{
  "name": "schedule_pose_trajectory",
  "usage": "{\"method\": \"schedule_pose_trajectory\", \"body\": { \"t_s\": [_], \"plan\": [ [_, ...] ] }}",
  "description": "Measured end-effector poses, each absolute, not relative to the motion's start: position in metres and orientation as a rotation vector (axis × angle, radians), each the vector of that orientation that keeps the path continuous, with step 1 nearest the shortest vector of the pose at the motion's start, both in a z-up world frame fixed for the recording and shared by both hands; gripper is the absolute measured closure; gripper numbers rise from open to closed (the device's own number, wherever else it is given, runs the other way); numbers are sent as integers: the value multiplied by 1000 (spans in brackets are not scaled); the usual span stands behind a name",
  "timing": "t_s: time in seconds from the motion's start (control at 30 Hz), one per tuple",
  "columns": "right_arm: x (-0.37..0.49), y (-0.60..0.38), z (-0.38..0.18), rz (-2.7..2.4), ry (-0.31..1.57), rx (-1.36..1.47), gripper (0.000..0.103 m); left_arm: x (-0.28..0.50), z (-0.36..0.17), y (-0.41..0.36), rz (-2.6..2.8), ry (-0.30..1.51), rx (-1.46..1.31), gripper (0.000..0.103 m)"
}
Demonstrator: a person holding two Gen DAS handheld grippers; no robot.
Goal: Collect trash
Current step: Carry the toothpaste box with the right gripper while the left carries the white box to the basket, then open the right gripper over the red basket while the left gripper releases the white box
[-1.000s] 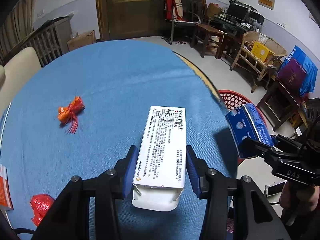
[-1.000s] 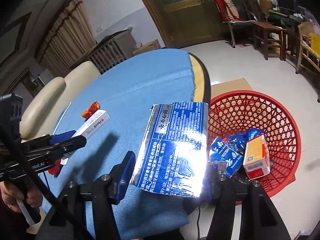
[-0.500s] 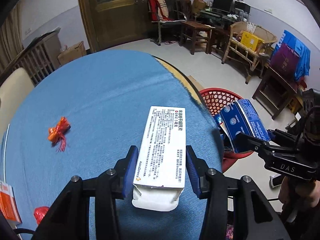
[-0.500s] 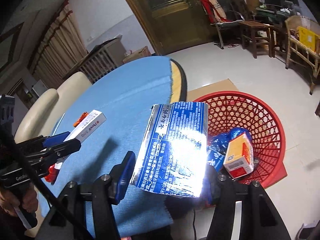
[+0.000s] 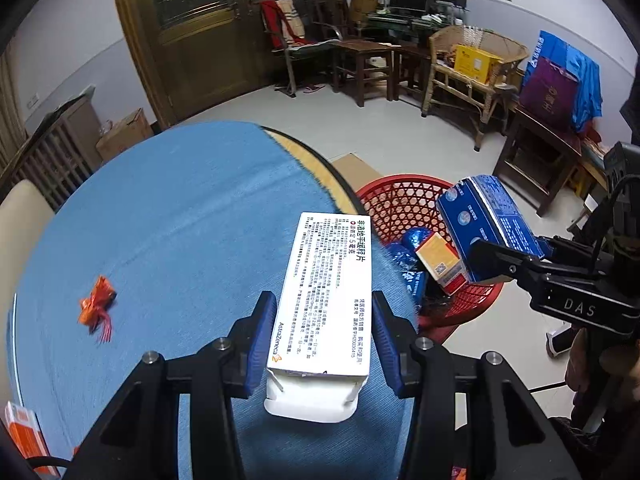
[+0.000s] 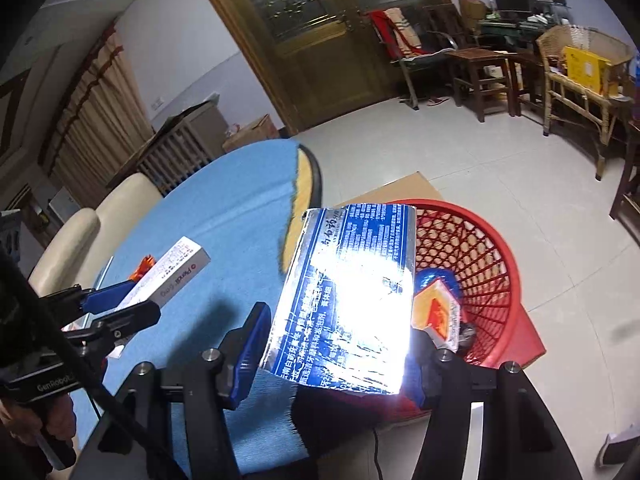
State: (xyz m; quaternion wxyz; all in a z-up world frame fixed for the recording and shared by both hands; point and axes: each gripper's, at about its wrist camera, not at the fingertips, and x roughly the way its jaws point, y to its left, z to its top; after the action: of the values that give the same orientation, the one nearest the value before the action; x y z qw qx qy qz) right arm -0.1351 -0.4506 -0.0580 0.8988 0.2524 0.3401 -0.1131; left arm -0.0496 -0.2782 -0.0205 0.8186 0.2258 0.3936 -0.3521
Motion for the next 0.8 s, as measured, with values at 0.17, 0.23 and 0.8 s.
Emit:
{"method": "schedule_pose_trajectory", "body": {
  "t_s": [0.17,0.23,0.8],
  "plan": [
    [-143,-461,-54,-274,684,548,41,-54,-22,-295,-778,830,503,54],
    [-146,-466,-53,-291,672,559,41,-55,-21,-301,-790,823,507,54],
    [-147,-497,-47,-386,636,623,38,-43,-28,-323,-920,857,373,37]
  ]
}}
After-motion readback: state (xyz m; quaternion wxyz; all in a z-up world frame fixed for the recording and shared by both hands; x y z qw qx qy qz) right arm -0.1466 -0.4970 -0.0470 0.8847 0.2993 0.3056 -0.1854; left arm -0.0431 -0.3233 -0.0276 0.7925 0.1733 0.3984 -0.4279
